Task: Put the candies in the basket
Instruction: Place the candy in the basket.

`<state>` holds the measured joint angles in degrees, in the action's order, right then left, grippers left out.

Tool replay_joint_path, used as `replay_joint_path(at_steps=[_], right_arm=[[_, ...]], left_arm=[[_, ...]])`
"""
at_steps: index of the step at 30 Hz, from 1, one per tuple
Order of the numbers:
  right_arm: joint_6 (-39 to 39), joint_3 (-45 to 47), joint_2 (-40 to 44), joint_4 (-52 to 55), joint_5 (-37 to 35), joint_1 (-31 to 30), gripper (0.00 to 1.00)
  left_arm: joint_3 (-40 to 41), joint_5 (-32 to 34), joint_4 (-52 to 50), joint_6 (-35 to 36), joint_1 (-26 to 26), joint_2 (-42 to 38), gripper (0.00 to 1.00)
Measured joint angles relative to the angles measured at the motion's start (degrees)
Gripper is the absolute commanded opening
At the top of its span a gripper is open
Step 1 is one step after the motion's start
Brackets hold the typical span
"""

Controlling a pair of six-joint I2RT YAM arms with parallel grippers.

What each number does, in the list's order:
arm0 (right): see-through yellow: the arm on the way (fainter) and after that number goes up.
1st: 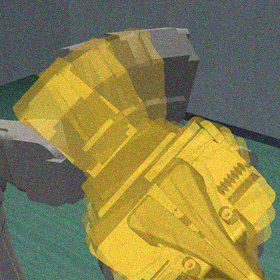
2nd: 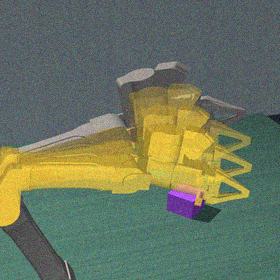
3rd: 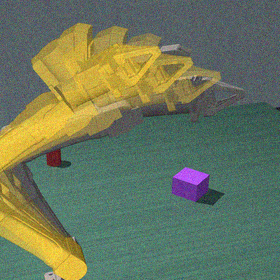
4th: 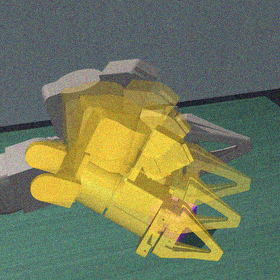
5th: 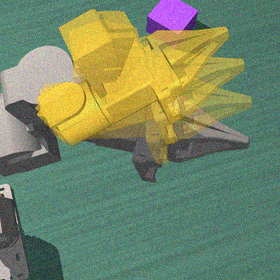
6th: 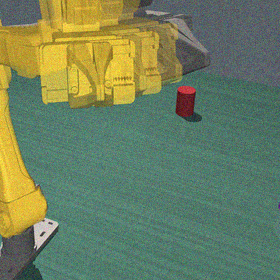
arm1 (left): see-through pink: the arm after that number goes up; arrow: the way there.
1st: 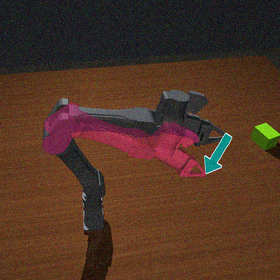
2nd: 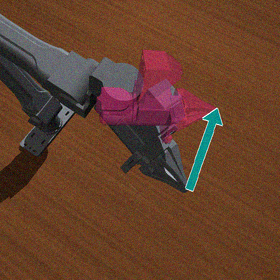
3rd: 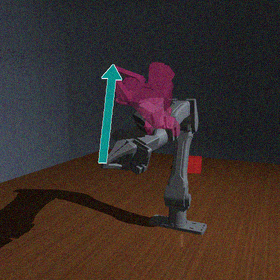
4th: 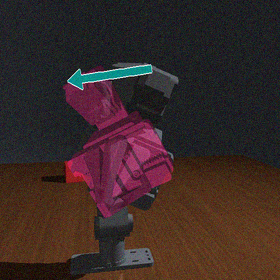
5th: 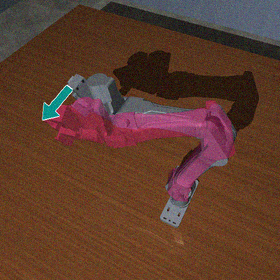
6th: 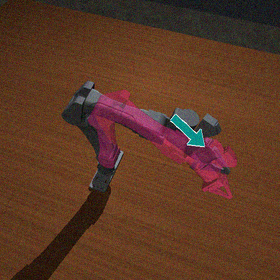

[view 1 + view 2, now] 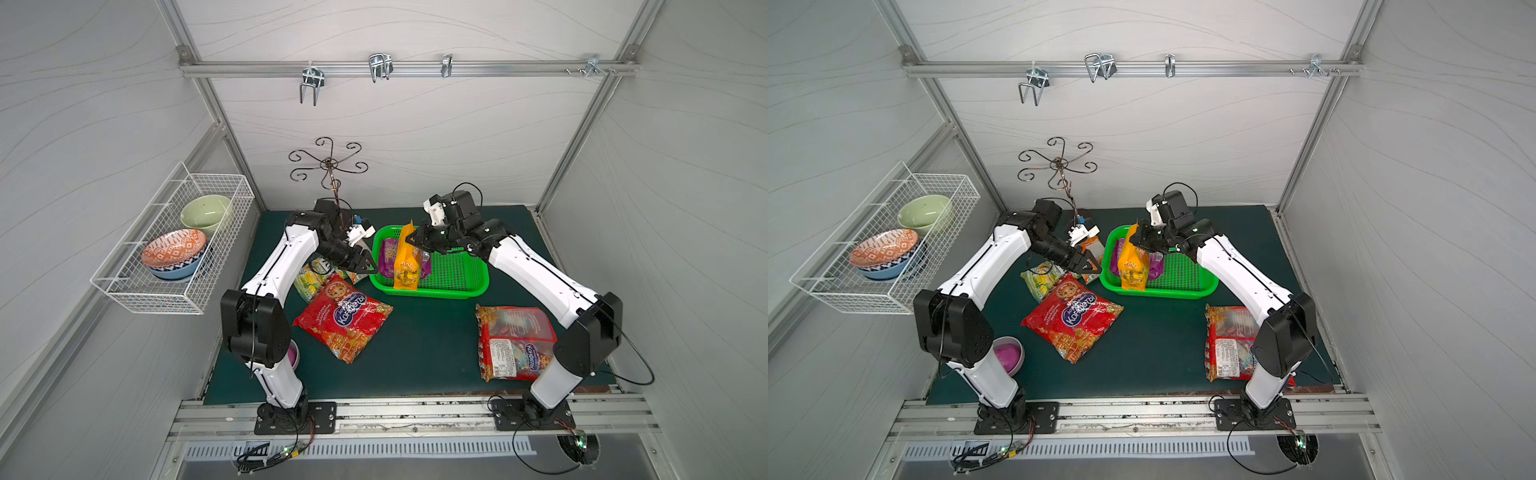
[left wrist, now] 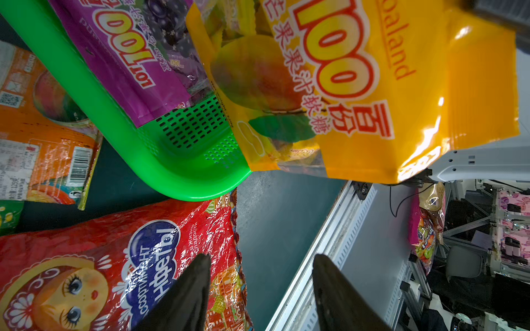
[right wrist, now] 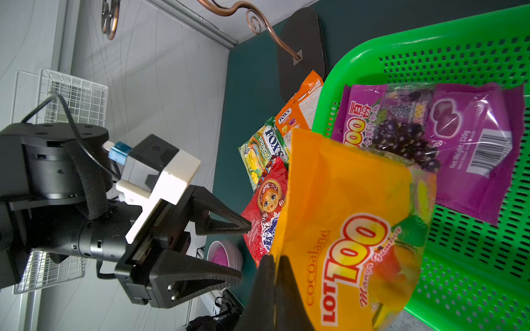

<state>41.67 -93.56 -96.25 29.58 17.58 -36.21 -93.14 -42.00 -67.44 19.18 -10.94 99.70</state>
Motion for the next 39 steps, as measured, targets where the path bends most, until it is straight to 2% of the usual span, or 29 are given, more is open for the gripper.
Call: replay_joint_path(at_steps=[8, 15, 23, 30, 34, 39], right_arm=[[-2.38, -0.22, 0.42, 4.04, 2.71, 9.84, 0.0], [-4.22, -0.22, 0.42, 5.29, 6.82, 17.88, 0.0], [-6.19, -0.24, -3.06, 5.62, 10.23, 19.41, 0.0], [-6.88, -0.24, -6.47, 4.17, 12.59, 19.37, 0.0], [-10.19, -0.04, -6.49, 5.29, 10.82, 20.76, 0.0], [-14.08, 2.95, -7.45, 7.5, 7.23, 25.77, 0.0]], left_arm=[[-1.01, 0.0, 2.56, -3.23, -0.31, 1.25, 0.6], [-6.29, 0.24, 5.51, -6.19, -2.29, 4.02, 0.6], [-7.1, 1.2, 6.45, -7.37, -5.29, 6.43, 0.6], [-7.1, 1.4, 6.47, -7.43, -5.73, 6.64, 0.6], [-7.1, 1.75, 6.54, -7.45, -6.1, 7.39, 0.6], [-7.23, 2.62, 7.17, -7.72, -7.63, 9.18, 0.6]])
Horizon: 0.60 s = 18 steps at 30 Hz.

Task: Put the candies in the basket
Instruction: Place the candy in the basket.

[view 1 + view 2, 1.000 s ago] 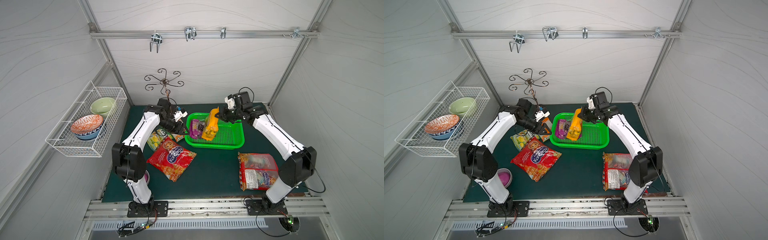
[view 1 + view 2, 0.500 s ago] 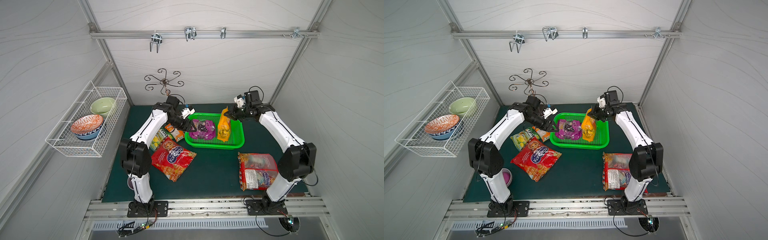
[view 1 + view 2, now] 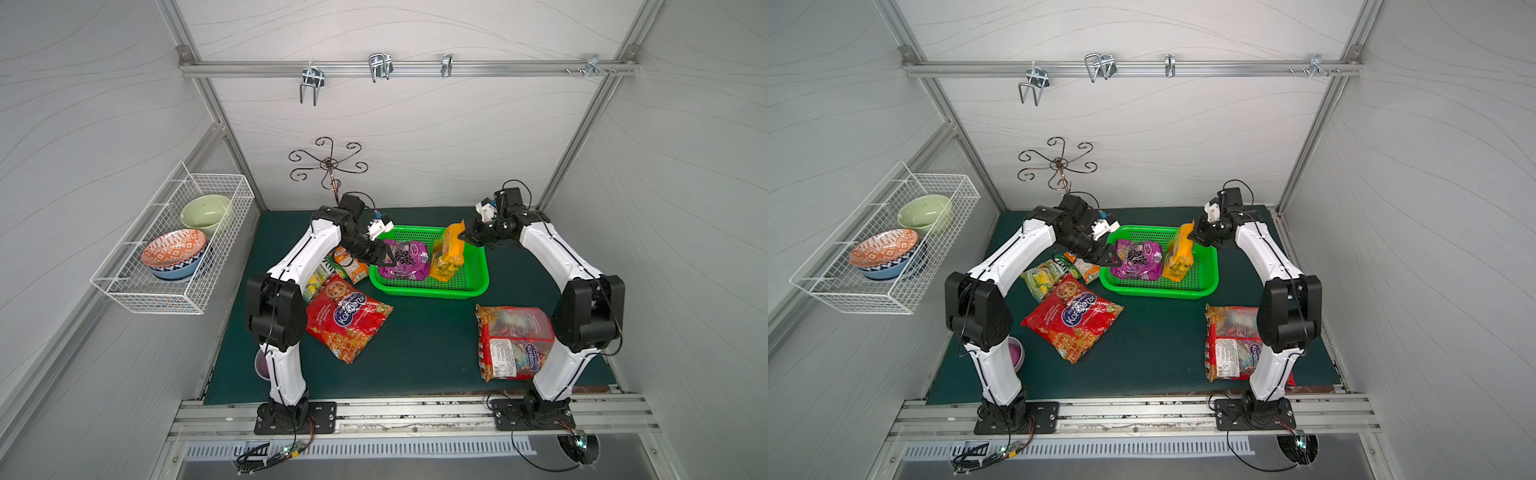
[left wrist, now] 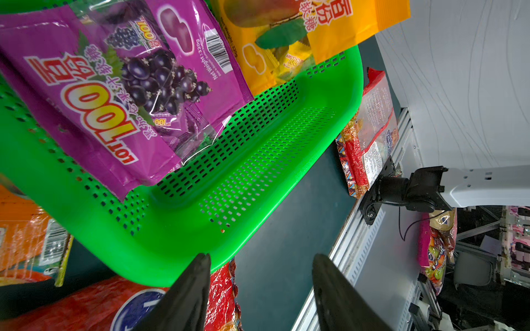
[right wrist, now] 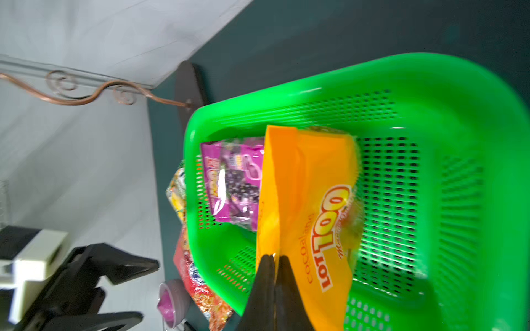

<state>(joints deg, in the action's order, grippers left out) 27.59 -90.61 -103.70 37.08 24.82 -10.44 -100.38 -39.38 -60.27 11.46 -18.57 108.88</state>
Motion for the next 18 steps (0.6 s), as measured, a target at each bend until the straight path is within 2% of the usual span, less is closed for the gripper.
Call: replay_joint_path(at_steps=[3, 7, 8, 11, 18], right_arm=[[-1.7, 1.05, -0.63, 1.9, -4.04, 2.32, 0.0], [-3.3, 1.77, -0.7, 5.55, -10.56, 2.6, 0.29], [-4.07, 1.77, -0.83, 6.69, -11.89, 2.4, 0.3], [-5.84, 1.42, -1.31, 8.98, -14.6, 1.42, 0.3], [-8.74, -3.76, -6.12, 12.28, -17.92, -3.32, 0.18]], left_arm=[[-1.2, 0.72, 0.37, -0.48, -1.57, 1.88, 0.6], [-5.31, 1.62, 0.92, -1.22, -3.87, 4.92, 0.6], [-6.51, 1.84, 1.14, -1.36, -4.37, 5.6, 0.6], [-9.66, 2.51, 1.49, -1.77, -5.9, 7.39, 0.6], [-11.67, 2.73, 2.25, -3.08, -7.32, 9.62, 0.6]])
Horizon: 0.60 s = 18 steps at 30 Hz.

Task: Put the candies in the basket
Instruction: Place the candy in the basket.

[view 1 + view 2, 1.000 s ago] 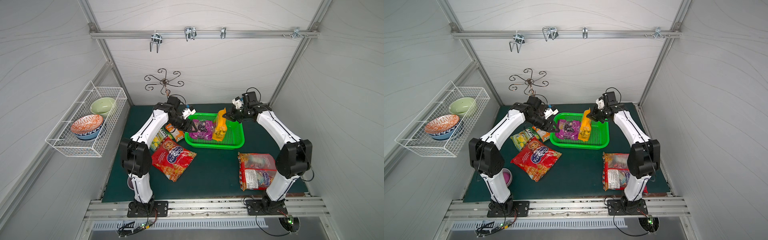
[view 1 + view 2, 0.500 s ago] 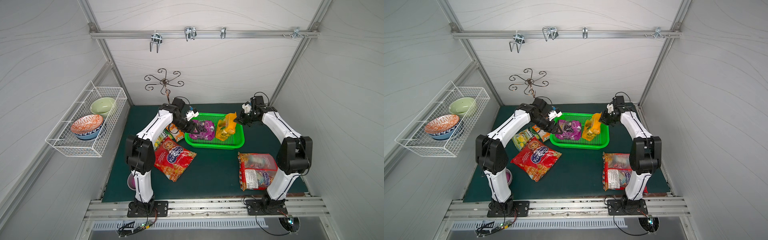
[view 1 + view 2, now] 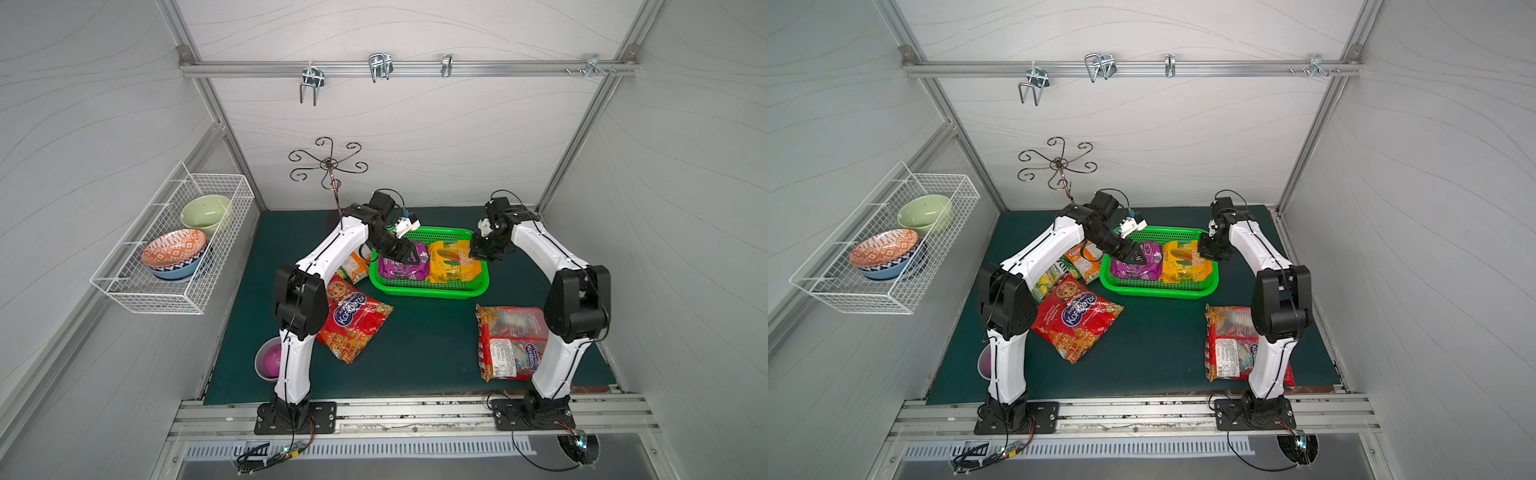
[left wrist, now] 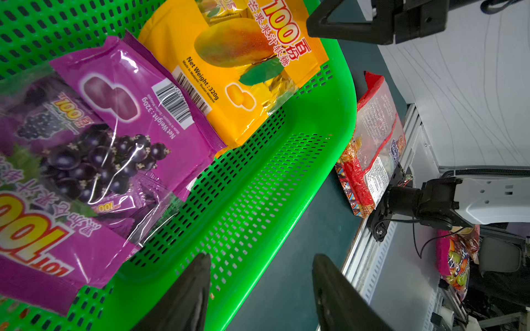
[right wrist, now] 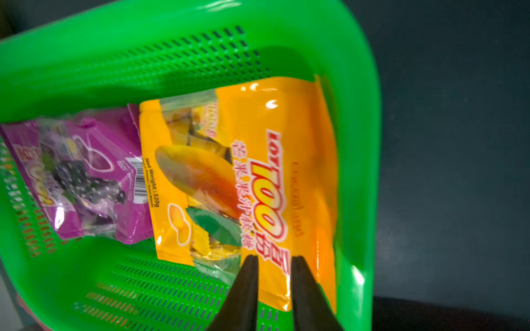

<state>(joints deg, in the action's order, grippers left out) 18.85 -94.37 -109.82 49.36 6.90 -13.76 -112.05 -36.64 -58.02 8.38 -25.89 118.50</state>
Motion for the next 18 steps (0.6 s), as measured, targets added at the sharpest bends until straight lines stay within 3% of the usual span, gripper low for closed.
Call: replay_joint_path(at_steps=[9, 15, 18], right_arm=[[-1.4, -3.26, -5.97, 0.09, -0.02, -3.26, 0.19], [-0.79, -1.79, -0.94, 0.63, -0.72, -3.26, 0.42], [0.68, 2.6, 6.67, 0.74, -1.99, -3.26, 0.46]], left_arm=[[0.04, 1.07, 0.0, 0.17, 0.57, 0.26, 0.6], [0.61, 1.14, 0.0, 0.66, 2.21, -0.04, 0.6], [1.49, 1.36, -0.11, 1.25, 3.48, -0.59, 0.6]])
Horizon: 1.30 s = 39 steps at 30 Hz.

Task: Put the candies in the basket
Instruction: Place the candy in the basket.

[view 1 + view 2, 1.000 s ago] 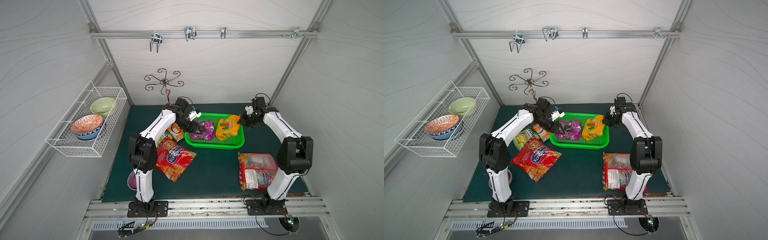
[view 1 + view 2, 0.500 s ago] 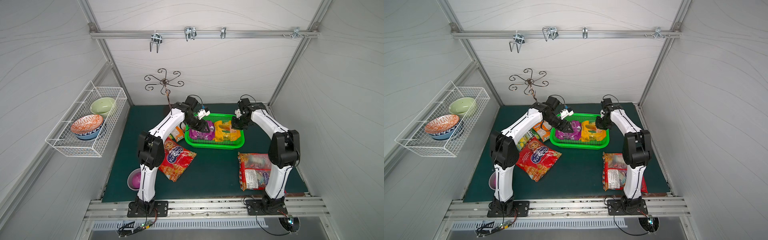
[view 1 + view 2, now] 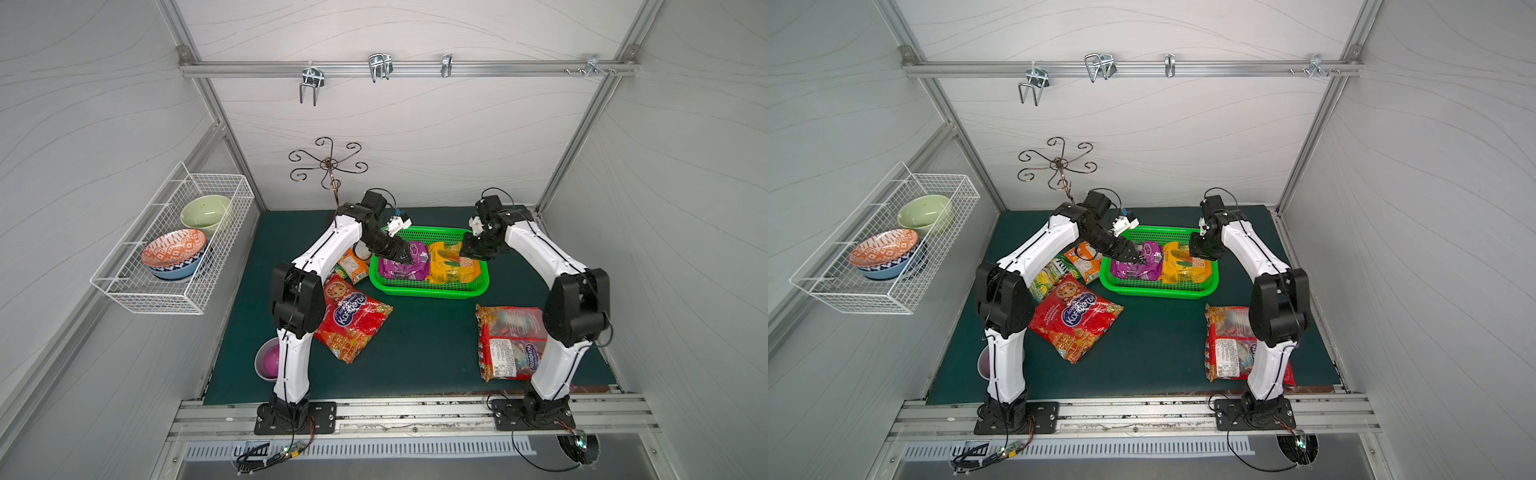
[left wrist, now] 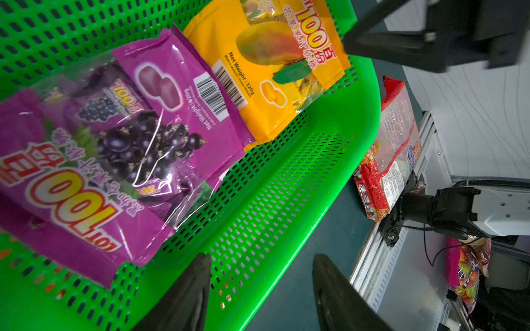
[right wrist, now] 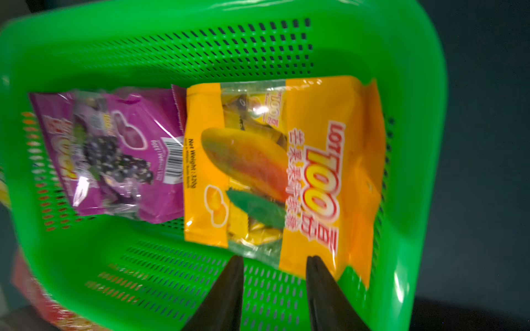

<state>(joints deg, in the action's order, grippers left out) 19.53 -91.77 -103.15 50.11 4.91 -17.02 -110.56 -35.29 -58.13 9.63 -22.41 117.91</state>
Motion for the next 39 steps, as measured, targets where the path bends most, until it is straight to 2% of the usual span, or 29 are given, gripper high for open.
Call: replay_joint_path(at_steps=[3, 6, 9, 14, 20, 27, 32, 35, 36, 37, 39], right_arm=[[1.16, 2.69, 5.66, 0.57, -1.7, 0.0, 0.5], [2.03, 4.94, 6.82, 0.2, -2.8, 0.0, 0.48], [2.19, 6.88, 3.87, -1.16, -2.97, 0.0, 0.44], [2.54, 7.34, -3.08, -4.39, -2.12, 1.05, 0.43], [2.69, 8.57, -5.6, -9.6, 1.77, 1.95, 0.31], [3.17, 9.33, -7.52, -13.31, 4.2, 1.79, 0.33], [3.04, 9.29, -7.45, -13.64, 3.96, 1.55, 0.41], [2.49, 9.25, -6.03, -13.16, 2.56, 1.01, 0.43], [2.21, 9.25, -5.2, -12.79, 2.21, 0.85, 0.44], [1.73, 9.22, -3.8, -12.31, 1.57, 0.63, 0.44], [1.05, 9.22, -0.96, -11.76, 0.85, 0.33, 0.44]], left_arm=[[1.22, 0.59, -0.33, 0.94, 0.94, -1.11, 0.6], [4.24, 1.29, -0.42, 2.01, 2.1, -3.34, 0.6], [7.28, 1.7, -0.79, 2.8, 3.63, -5.46, 0.6], [11.02, 1.97, -2.1, 5.44, 6.51, -7.3, 0.6], [18.97, 3.63, -3.28, 8.28, 10.43, -10.62, 0.6], [25.68, 3.85, -4.7, 10.14, 15.19, -15.61, 0.6], [28.11, 4.5, -4.98, 10.62, 18.29, -19.06, 0.61], [29.0, 6.93, -4.11, 10.03, 20.28, -20.81, 0.67], [29.38, 8.26, -3.56, 9.64, 20.79, -21.33, 0.74], [29.79, 10.14, -2.56, 8.76, 21.29, -21.88, 0.96], [31.3, 14.45, 0.33, 7.69, 21.73, -23.17, 1.0]])
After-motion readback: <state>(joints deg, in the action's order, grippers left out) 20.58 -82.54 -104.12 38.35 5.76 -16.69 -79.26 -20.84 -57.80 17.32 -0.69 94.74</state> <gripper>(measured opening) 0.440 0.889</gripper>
